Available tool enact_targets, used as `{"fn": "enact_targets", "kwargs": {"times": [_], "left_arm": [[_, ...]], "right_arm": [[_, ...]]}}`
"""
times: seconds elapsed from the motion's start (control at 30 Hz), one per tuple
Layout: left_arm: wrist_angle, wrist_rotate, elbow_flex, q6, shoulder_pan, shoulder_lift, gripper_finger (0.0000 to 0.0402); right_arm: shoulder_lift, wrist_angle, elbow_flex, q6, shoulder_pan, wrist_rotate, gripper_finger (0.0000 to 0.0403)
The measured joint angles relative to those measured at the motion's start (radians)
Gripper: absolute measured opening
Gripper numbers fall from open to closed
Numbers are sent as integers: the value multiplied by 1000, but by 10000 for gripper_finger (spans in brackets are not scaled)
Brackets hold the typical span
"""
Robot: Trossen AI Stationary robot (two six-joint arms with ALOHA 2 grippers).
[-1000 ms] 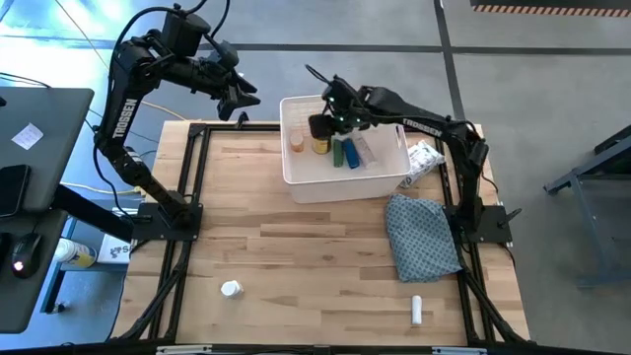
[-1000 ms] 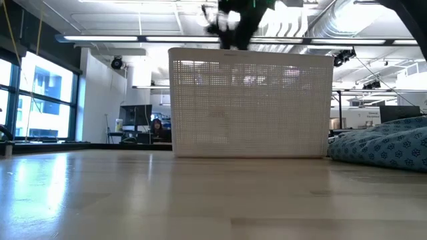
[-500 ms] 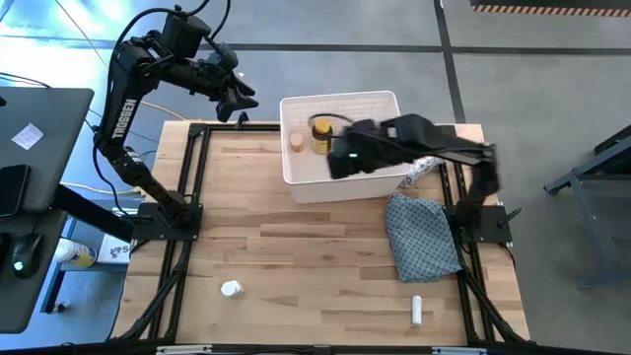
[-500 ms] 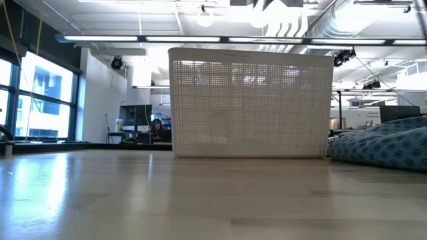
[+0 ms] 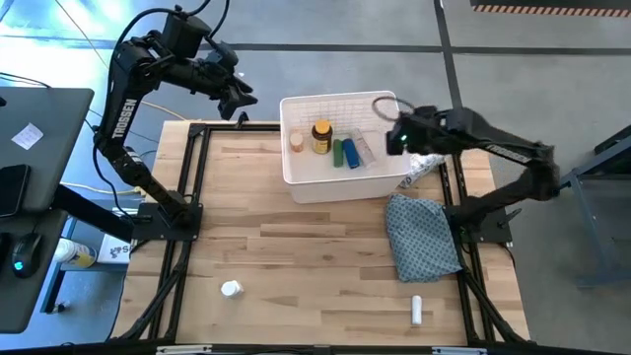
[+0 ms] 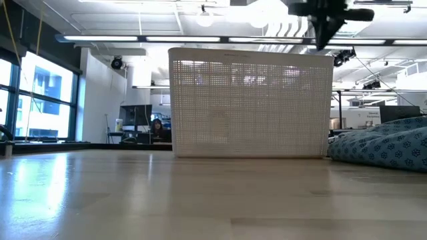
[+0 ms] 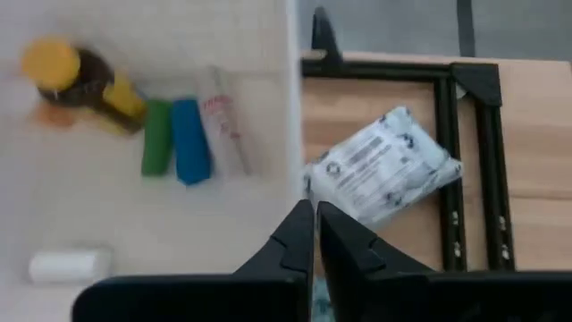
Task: Pick & place medical supplies in basket/bin
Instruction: Adjust the white bin
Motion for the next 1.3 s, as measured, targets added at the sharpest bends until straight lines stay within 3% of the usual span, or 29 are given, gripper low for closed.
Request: {"fn": "enact_targets", "kwargs": {"times": [0.17, 0.37, 0.53, 0.97, 1.3], "left_arm": [[-1, -7, 0, -43, 0, 0, 227], [-27, -8, 0, -90, -9, 0, 227], [-65, -12, 0, -145, -72, 3, 227], [-65, -108, 0, -201, -230, 0, 227], [-65, -126, 0, -221, -237, 0, 227]], "right_arm": [[-160, 92, -155, -117, -176, -19, 2], [-264, 339, -427, -241, -331, -270, 3], [-273, 515, -586, -209, -334, -411, 3], [-217, 804, -648, -81, -268, -442, 1], [-131, 852, -650, -109, -247, -419, 0]]}}
